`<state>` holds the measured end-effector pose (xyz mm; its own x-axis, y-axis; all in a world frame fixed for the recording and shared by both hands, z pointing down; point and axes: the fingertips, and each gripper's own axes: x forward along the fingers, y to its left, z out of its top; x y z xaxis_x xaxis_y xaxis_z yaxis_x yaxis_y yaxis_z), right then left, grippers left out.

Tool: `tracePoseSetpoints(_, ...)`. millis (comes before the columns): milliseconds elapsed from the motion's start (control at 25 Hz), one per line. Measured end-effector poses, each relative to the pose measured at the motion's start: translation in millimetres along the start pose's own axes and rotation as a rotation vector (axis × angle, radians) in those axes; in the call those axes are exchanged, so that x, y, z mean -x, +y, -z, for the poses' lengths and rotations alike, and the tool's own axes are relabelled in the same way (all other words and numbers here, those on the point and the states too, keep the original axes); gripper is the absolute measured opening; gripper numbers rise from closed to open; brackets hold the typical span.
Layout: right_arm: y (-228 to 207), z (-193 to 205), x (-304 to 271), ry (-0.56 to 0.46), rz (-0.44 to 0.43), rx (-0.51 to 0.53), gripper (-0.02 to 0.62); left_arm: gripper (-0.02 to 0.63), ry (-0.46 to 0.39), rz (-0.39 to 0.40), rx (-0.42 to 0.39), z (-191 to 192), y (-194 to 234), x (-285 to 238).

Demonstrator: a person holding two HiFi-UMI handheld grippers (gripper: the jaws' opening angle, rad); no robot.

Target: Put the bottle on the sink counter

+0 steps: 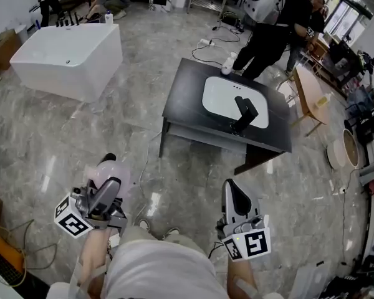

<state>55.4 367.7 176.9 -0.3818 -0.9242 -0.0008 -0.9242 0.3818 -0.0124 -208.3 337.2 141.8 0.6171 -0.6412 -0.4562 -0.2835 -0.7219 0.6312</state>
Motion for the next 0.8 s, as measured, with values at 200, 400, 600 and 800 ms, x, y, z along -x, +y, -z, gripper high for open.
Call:
tracePoseSetpoints(200, -9, 5, 16, 0.012, -0.035, 0.015, 0.011, 0.407, -0.016, -0.027, -0.014, 19, -11, 1)
tracePoseSetpoints(400, -21, 17, 20, 0.03, -0.057, -0.002, 0.011, 0.407, -0.022, -0.043, -0.021, 33, -13, -4)
tracePoseSetpoints(600, -29, 22, 6, 0.039, -0.068, -0.002, 0.011, 0.407, -0.022, -0.054, -0.009, 35, 2, -13)
tracePoseSetpoints(800, -56, 38, -27, 0.073, -0.047, -0.001, 0.011, 0.407, -0.015, -0.052, 0.02, 41, 45, -44)
